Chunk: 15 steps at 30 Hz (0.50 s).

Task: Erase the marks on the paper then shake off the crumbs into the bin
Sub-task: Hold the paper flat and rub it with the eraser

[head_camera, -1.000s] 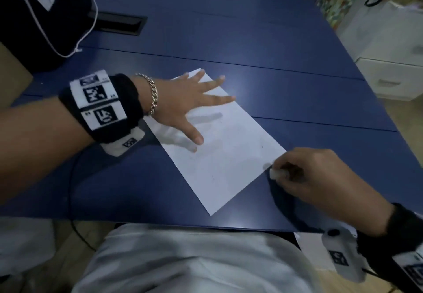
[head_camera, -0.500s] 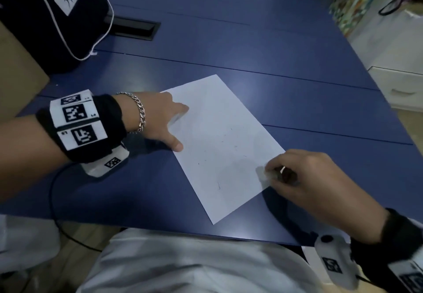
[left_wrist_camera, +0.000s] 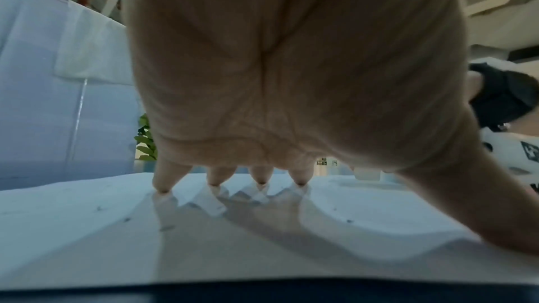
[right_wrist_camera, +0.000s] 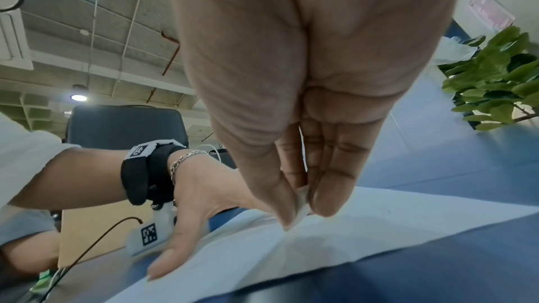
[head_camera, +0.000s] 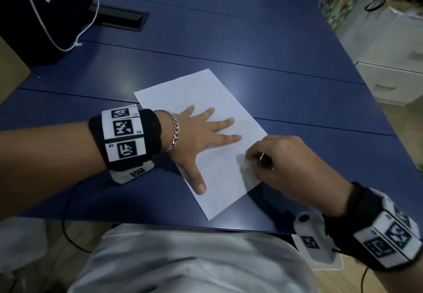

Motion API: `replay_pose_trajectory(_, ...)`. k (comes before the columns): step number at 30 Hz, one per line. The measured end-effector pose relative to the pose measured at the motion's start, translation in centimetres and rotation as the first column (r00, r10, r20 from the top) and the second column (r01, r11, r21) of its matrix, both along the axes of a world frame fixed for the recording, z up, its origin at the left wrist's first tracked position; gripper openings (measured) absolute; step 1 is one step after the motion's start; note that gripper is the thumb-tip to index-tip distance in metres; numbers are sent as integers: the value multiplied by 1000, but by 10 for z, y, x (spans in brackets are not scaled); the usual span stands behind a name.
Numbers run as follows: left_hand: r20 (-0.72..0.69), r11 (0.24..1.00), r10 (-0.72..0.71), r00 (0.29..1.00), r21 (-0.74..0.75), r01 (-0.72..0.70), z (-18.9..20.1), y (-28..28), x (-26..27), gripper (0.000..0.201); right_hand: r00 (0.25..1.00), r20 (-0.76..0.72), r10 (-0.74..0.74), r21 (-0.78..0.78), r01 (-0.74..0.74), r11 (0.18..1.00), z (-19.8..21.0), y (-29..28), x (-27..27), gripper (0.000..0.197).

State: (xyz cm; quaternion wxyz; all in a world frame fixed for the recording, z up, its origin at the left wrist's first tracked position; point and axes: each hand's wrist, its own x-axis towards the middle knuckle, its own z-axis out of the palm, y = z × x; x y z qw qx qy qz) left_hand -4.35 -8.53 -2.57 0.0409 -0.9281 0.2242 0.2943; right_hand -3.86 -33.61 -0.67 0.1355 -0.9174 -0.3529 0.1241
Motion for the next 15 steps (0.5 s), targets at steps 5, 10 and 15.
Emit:
replay_pose_trajectory(5,-2,999,5,1000,41,-5,-5,0,4,150,996,54,-72,-57,75,996,-4,7,1,8)
replay_pose_trajectory(10,-11,998,15,1000,66,-14,-6,-4,5,153,999,13,46,-71,-45,996,-4,34,-35,14)
replay_pose_trajectory(15,-16,997,17,1000,79,-16,-6,-4,6,153,1000,-13,20,-110,-21,994,-1,26,-20,12)
